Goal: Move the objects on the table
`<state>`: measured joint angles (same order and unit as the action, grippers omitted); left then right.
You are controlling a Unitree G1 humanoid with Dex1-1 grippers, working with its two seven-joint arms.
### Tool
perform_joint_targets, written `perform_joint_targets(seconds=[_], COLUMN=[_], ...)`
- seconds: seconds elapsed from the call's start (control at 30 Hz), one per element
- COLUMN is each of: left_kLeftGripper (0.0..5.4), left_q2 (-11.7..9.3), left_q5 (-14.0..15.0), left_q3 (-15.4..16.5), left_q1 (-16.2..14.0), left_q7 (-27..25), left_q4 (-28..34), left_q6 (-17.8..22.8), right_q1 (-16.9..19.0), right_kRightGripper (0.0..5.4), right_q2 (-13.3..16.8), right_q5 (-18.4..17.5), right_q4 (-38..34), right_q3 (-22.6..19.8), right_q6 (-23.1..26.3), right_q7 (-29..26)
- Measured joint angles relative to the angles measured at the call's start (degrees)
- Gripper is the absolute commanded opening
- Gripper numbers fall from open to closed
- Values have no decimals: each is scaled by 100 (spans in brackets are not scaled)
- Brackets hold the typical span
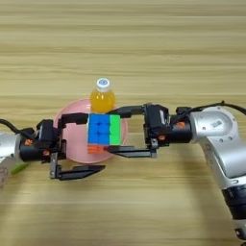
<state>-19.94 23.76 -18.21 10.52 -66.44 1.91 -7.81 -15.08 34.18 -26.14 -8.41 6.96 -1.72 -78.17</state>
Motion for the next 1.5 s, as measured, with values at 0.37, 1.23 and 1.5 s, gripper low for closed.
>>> perform_joint_targets(seconds=[0.37, 1.23, 1.5], left_kLeftGripper=[418, 327, 327], left_q2=[-1, -1, 14], left_q5=[-154, -173, -173], left_q3=[41, 117, 115], left_q1=[-1, -31, -33], left_q7=[69, 69, -4], left_q4=[-90, -80, -72], left_q6=[-35, -37, -133], right_q1=[1, 25, 25], right_kRightGripper=[334, 375, 488], right_q2=[133, 139, 131], right_q5=[0, 1, 16], right_q4=[-64, -79, -72], right_q3=[-1, 34, 115], right_q6=[2, -2, -1], right_q7=[-23, -97, 4])
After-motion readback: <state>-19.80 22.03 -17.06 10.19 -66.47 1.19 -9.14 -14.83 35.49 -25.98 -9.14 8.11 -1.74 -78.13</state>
